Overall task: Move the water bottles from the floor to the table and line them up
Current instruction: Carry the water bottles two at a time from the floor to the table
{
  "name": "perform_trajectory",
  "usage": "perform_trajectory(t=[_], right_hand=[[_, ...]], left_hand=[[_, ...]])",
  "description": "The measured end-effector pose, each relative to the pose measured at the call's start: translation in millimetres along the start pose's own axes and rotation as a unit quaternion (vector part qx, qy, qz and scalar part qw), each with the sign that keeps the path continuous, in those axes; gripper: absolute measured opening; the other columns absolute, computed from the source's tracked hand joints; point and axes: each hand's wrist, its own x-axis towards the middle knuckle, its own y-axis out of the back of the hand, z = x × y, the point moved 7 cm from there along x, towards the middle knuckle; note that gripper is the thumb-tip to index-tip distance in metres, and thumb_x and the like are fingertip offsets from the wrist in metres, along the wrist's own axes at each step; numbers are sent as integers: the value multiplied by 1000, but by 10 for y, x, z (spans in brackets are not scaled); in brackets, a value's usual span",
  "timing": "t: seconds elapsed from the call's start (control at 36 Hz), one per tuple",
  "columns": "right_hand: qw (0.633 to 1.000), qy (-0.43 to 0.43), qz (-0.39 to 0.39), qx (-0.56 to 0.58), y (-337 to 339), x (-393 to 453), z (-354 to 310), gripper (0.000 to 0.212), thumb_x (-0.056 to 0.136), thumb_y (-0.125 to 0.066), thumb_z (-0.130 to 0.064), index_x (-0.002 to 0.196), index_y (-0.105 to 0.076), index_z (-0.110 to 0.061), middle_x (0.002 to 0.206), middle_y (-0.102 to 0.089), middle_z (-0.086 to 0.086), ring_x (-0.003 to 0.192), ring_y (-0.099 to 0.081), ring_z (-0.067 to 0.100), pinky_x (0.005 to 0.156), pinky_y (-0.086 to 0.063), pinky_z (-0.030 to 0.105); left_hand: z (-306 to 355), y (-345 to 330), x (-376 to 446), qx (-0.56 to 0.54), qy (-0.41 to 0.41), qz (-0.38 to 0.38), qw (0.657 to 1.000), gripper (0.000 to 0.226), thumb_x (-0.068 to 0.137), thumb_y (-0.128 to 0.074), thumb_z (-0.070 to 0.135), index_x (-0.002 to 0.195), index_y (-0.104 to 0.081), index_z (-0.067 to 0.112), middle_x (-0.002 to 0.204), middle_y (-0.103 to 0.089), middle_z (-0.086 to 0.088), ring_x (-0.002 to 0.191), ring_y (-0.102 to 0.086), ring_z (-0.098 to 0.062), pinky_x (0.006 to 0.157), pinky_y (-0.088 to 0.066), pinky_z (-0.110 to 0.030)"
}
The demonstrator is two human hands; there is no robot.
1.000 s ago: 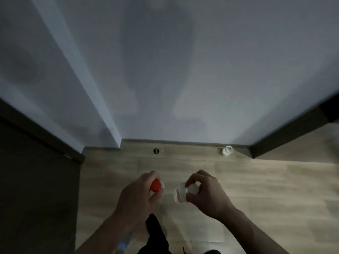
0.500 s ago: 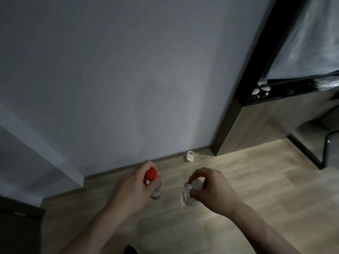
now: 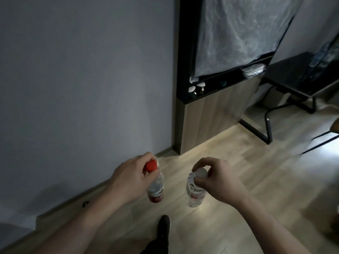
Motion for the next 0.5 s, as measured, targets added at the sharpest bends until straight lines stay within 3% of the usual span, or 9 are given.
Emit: perform_trajectory(t=[0.11, 0.25, 0.36, 0.5], right_hand=[[999, -30, 37, 3, 364, 154, 274, 19, 69, -74, -20, 81, -70, -34, 70, -64, -29, 54, -62, 9, 48, -40, 15], [996, -54, 68, -8, 767, 480, 566, 18, 71, -74, -20, 83, -71, -34, 84, -69, -15, 60, -65, 10, 52, -48, 18], [992, -78, 93, -17, 1107, 768, 805, 19, 72, -75, -21, 83, -70, -37, 81, -67, -17, 60, -65, 6, 50, -47, 16], [984, -94, 154, -15, 1540, 1049, 1078, 17, 73, -75, -23, 82, -70, -36, 78, -65, -29, 60, -64, 4, 50, -45, 13]], left_hand=[[334, -238, 511, -10, -48, -28, 998, 18, 88, -60, 57, 93, -49, 44, 79, -58, 23, 72, -55, 0, 59, -37, -20], [659, -545, 1163, -37, -89, -50, 994, 18, 90, -61, 56, 96, -49, 43, 84, -57, 24, 76, -54, 2, 60, -37, -19], [874, -725, 1688, -62, -114, -71, 989, 20, 87, -57, 58, 97, -50, 43, 87, -57, 25, 85, -54, 5, 60, -38, -20], [1179, -872, 2394, -52, -161, -84, 982, 20, 86, -52, 60, 99, -49, 45, 91, -57, 28, 79, -55, 4, 63, -46, -22]])
